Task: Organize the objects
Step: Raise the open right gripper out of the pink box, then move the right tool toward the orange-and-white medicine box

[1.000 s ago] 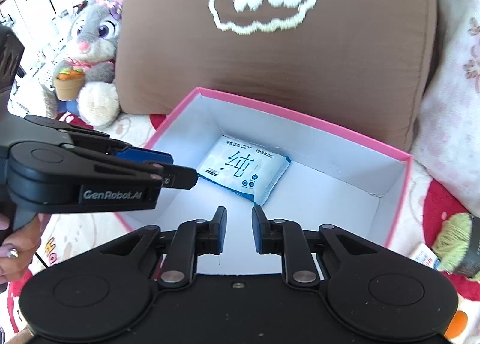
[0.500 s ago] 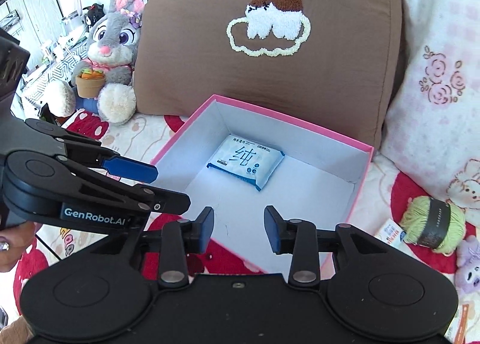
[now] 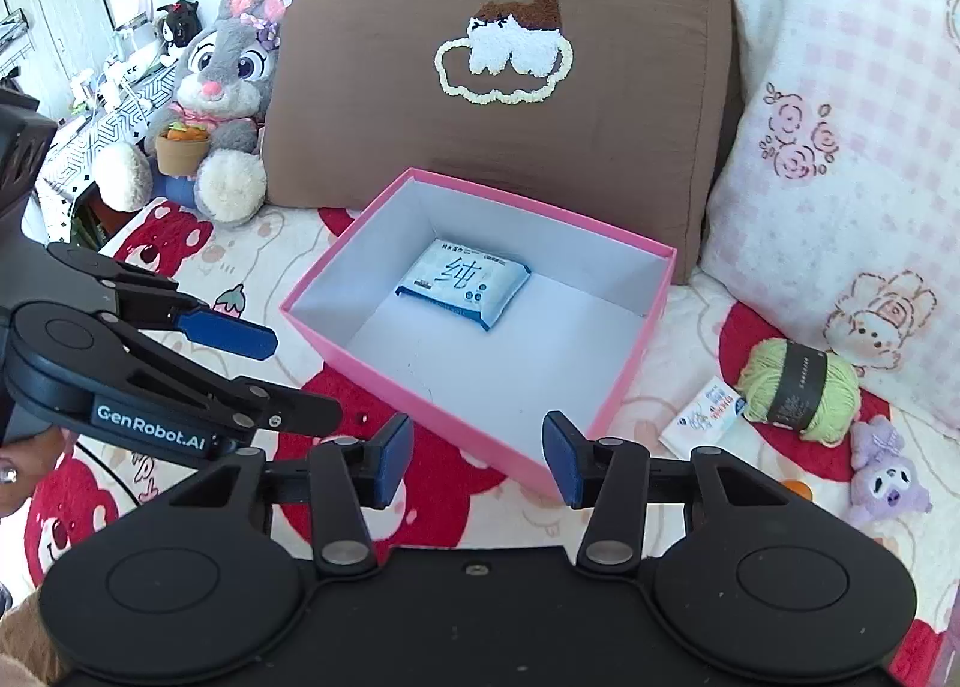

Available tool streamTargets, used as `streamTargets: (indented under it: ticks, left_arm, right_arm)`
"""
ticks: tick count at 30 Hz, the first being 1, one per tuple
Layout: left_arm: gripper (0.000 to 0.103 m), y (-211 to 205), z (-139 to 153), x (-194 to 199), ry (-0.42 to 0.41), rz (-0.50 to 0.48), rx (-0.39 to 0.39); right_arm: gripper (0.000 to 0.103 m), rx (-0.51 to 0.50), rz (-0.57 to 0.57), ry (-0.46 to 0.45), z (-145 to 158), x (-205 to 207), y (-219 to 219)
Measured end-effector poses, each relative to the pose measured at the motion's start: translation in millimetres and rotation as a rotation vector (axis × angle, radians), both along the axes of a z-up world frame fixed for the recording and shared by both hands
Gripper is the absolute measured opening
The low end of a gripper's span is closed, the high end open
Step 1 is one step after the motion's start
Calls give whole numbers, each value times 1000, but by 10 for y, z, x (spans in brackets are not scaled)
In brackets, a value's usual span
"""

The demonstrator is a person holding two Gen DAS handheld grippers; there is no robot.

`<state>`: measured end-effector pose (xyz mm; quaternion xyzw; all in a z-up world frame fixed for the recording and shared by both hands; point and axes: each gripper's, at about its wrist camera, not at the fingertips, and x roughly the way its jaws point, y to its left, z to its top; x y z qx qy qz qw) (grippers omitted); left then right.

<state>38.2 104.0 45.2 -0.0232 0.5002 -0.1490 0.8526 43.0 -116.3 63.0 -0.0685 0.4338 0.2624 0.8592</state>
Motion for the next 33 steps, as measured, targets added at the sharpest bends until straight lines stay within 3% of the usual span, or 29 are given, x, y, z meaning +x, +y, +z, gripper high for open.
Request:
streamTargets:
  ticks: [9, 16, 22, 33]
  left_arm:
    - [79, -257, 120, -339, 11, -112, -3]
    - [87, -561, 53, -490, 28, -206, 8]
    - [90, -869, -157, -539, 28, -272, 37]
    - [98, -1327, -313, -402, -20, -320, -2]
  right_arm:
    - [59, -38, -8, -38, 76, -377, -421]
    - [62, -38, 6, -57, 56, -635, -808]
    - [84, -66, -22, -77, -65, -798, -1068]
    - [85, -85, -91, -128, -282, -780, -1442]
